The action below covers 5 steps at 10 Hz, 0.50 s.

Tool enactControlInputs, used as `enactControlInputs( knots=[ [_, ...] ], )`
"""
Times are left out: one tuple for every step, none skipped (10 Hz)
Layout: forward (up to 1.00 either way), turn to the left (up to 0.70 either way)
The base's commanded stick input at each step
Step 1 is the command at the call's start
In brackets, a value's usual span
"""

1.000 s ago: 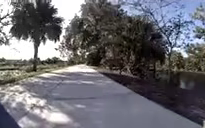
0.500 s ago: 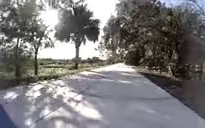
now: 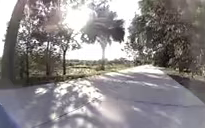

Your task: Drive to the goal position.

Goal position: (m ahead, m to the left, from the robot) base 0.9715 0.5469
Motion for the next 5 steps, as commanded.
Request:
enactControlInputs(
  knots=[
    [1.00, -0.27],
    [1.00, -0.27],
    [1.00, -0.27],
    [1.00, -0.27],
    [1.00, -0.27]
  ],
)
